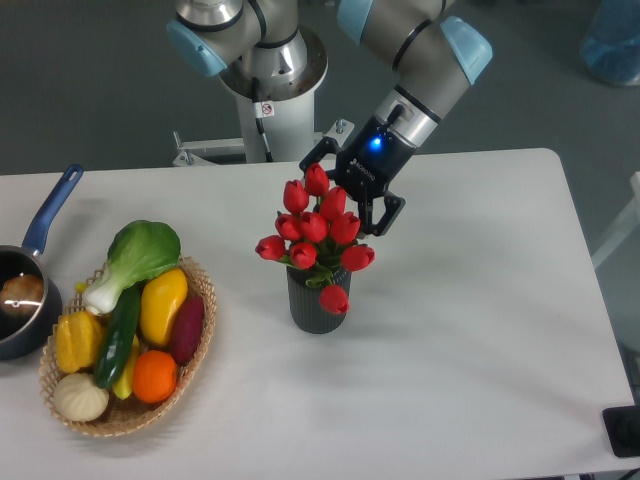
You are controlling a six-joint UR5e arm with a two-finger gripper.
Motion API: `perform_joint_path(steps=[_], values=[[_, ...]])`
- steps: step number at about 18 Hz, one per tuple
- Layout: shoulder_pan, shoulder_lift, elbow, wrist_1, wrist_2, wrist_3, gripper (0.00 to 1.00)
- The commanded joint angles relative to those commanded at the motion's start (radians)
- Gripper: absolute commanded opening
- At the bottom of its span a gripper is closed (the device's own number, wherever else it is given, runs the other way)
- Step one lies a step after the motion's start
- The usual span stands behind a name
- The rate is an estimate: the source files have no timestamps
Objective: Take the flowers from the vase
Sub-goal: 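Close the gripper around the tulip stems above the vase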
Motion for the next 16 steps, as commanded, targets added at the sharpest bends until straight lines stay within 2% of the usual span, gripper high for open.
perform_joint_path(steps=[3,8,16], values=[[0.003,-0.002,0.002,0.000,0.000,0.002,0.66],[0.011,-0.003,0.002,0.000,0.005,0.009,0.36],[0.012,-0.005,0.002,0.002,0.003,0.011,0.26]])
